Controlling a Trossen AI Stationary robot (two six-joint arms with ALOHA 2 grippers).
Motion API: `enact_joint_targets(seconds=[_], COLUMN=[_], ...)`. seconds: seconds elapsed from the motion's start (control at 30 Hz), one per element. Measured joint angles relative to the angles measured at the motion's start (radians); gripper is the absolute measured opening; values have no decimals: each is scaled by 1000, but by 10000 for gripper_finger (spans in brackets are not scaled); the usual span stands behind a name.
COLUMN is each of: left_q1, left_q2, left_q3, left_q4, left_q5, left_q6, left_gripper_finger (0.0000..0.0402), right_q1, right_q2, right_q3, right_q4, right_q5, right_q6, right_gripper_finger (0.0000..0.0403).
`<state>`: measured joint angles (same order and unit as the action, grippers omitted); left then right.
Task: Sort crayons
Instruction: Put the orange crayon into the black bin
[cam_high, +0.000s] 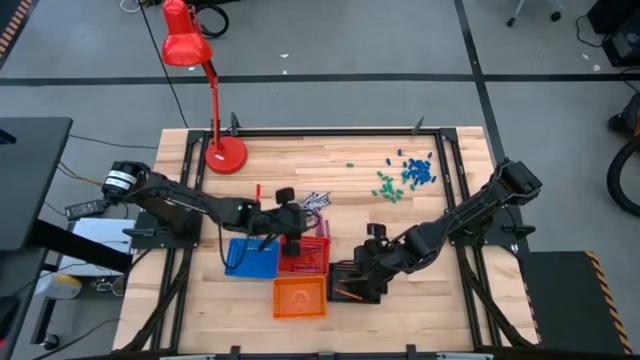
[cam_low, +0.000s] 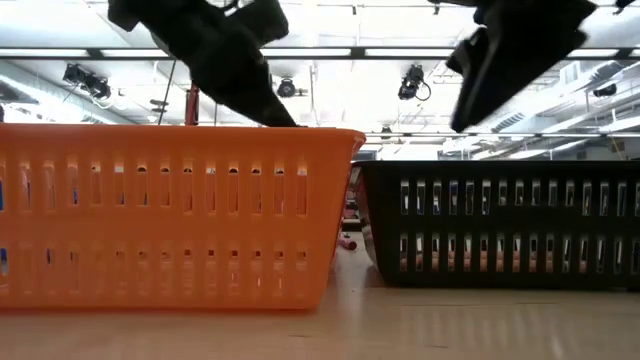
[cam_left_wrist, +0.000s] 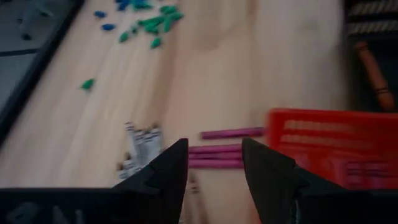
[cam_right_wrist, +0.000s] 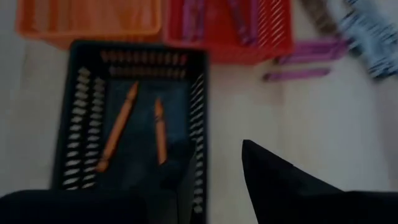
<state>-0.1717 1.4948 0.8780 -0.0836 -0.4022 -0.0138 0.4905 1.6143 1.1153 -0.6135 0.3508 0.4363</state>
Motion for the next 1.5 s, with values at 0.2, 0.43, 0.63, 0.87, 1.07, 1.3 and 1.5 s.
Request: enact_joint_targets(seconds=[0.2, 0.43, 0.63, 0.87, 1.07, 1.3, 1.5], left_q1=[140, 266, 290, 260, 250, 250, 247], left_q2=[44, 76, 75, 70, 66, 67, 67], left_q3=[-1, -2, -1, 1, 2, 2, 2], left_q4=[-52, -121, -188, -335, -640, -858, -891], left_q5=[64, 178, 189, 332, 339, 337, 337], left_q6=[21, 44, 51, -4, -17, -20, 30], left_gripper_finger=[162, 162, 162, 162, 162, 162, 162], right_q1=[-42, -144, -287, -401, -462, -573, -662], right_q2=[-1, -44, -96, -107, -107, -107, -107], right_q3=[-69, -200, -354, -503, -512, -483, -478], right_q4=[85, 281, 521, 847, 981, 1065, 1071], right_q5=[75, 82, -17, -31, -39, -212, -275], right_q6=[-98, -209, -303, -367, -521, -604, -601], right_gripper_finger=[133, 133, 133, 133, 133, 133, 133])
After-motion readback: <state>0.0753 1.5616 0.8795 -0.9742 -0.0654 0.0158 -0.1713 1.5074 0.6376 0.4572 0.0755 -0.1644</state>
